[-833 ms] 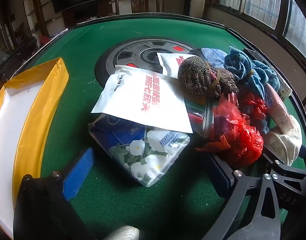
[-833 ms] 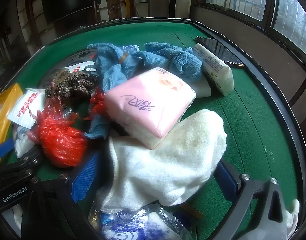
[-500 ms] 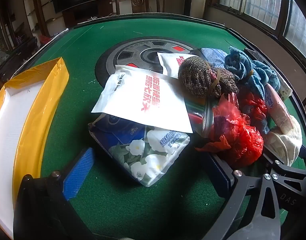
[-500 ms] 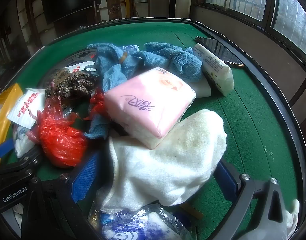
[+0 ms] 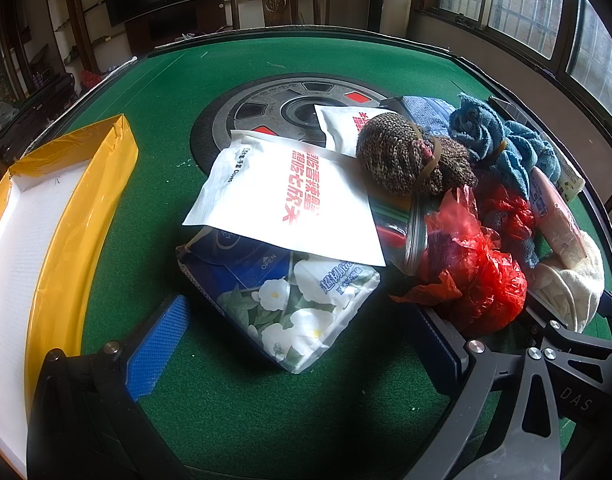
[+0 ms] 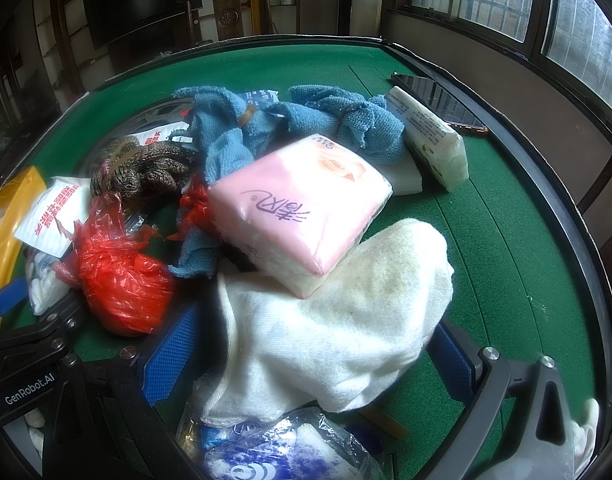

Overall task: Organize soft objects
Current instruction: 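Move the left tool toward the red bag while the right tool approaches the brown glove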

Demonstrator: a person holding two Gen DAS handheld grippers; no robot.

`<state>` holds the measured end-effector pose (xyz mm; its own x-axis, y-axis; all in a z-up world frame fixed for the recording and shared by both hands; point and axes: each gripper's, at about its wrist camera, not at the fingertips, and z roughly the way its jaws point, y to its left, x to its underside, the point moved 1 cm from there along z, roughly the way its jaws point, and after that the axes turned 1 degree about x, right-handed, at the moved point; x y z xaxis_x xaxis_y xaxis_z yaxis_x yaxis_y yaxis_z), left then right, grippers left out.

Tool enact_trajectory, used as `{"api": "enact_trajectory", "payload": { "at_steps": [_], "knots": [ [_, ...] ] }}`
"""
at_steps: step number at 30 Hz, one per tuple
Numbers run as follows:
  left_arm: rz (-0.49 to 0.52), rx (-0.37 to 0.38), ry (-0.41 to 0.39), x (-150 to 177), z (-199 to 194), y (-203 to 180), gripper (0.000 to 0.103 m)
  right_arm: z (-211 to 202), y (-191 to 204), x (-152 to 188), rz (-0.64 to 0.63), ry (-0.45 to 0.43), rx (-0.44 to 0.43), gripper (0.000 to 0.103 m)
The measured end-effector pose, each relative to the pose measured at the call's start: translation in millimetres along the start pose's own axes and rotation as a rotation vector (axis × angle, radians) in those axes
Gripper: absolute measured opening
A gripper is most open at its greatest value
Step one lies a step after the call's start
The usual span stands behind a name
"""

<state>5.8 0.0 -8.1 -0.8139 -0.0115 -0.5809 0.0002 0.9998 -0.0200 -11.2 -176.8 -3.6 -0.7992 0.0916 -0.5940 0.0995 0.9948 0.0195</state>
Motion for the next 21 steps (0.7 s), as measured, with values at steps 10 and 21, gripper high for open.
{"api": "enact_trajectory", "payload": {
  "at_steps": [10,21],
  "knots": [
    [0.001,0.002,0.008,5,-4,-2,0.103,0,0,0,0.0,0.0,0.0,0.102],
    [0.016,0.014,0.01,22,-17,-1,0.103,-1,-1,1,-0.018,0.011,-0.013,0.102]
  ]
}}
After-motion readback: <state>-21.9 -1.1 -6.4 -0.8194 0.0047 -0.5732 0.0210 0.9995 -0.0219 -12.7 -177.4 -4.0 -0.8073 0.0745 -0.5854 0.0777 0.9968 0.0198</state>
